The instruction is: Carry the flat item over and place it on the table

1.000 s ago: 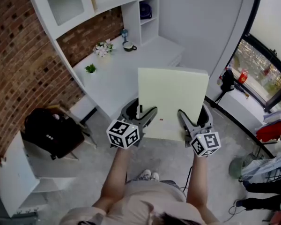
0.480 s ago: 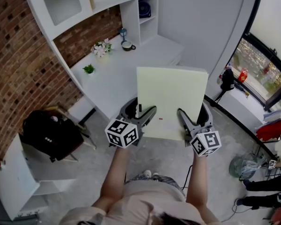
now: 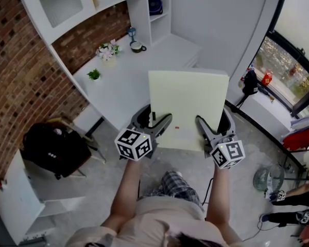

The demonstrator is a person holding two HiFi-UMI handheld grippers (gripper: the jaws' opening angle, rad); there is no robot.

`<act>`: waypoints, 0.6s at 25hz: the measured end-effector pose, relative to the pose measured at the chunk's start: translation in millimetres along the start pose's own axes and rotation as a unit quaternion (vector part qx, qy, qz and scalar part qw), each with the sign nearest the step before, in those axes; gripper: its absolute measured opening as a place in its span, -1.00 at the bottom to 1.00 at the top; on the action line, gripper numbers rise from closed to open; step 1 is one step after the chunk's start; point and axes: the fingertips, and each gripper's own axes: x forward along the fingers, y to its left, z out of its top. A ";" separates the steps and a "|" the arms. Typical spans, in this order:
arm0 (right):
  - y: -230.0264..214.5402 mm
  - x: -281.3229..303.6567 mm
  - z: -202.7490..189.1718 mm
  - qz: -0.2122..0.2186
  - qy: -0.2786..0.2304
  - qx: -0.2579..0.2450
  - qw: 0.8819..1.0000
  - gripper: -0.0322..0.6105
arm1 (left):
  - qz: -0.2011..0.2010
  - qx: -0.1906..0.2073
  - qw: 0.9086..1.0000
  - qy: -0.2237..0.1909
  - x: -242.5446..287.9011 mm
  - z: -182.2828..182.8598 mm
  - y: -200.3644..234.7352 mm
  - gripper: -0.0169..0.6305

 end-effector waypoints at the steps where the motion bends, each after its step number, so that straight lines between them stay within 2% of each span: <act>1: -1.4 2.4 -0.4 0.001 0.000 0.001 1.000 0.43 | 0.001 0.000 1.000 0.001 2.2 0.0 1.9 0.10; 15: -47.4 73.5 -19.3 0.010 0.003 0.015 1.000 0.43 | 0.018 0.001 1.000 0.007 61.2 4.4 57.0 0.10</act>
